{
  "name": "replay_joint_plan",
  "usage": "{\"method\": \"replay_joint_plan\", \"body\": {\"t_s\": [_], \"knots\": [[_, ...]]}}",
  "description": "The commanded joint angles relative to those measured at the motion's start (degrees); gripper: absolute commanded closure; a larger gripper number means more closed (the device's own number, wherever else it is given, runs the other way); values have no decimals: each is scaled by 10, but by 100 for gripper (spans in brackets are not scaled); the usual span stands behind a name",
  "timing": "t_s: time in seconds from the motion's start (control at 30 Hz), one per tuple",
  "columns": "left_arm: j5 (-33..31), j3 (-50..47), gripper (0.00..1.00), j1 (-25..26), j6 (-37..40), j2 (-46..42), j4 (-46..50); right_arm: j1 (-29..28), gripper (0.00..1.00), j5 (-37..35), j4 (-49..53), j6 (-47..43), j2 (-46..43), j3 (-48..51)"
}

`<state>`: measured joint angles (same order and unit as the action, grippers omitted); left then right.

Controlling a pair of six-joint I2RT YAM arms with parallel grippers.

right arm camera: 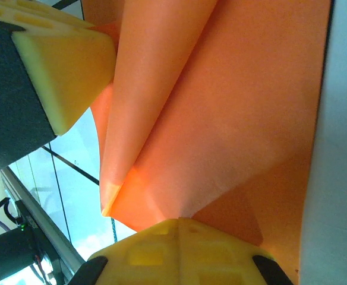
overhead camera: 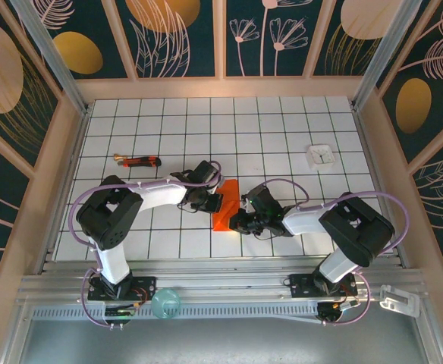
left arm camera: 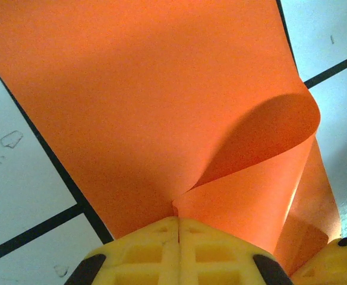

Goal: Fold a paper plane with a square sheet of paper (pick it up from the middle)
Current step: Fold the triangle a second time at the center of the table.

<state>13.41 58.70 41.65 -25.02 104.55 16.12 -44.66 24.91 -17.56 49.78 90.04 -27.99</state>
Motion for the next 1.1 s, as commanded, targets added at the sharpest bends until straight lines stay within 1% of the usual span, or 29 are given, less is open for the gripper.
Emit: {"method": "replay_joint_plan", "body": {"t_s": [0.0, 0.1, 0.27, 0.37, 0.6, 0.9, 1.07], "knots": [[-12, 1, 100, 1, 13, 22, 25, 3, 100, -50, 90, -18, 8, 11], [-23, -9, 100, 2, 17, 25, 30, 4, 100, -50, 91, -20, 4, 6], [-24, -27, 100, 1, 22, 32, 35, 2, 100, -46, 86, -22, -15, -12], [-26, -44, 100, 1, 26, 35, 39, 2, 97, -40, 80, -24, -29, -27], [-21, -57, 100, 2, 27, 38, 37, -14, 96, -12, 13, 1, -38, -42], [-17, -61, 100, 1, 24, 40, 32, -41, 98, 10, -76, 35, 10, -45], [-17, -63, 100, 2, 23, 37, 31, -50, 99, 14, -97, 44, 32, -51]]}}
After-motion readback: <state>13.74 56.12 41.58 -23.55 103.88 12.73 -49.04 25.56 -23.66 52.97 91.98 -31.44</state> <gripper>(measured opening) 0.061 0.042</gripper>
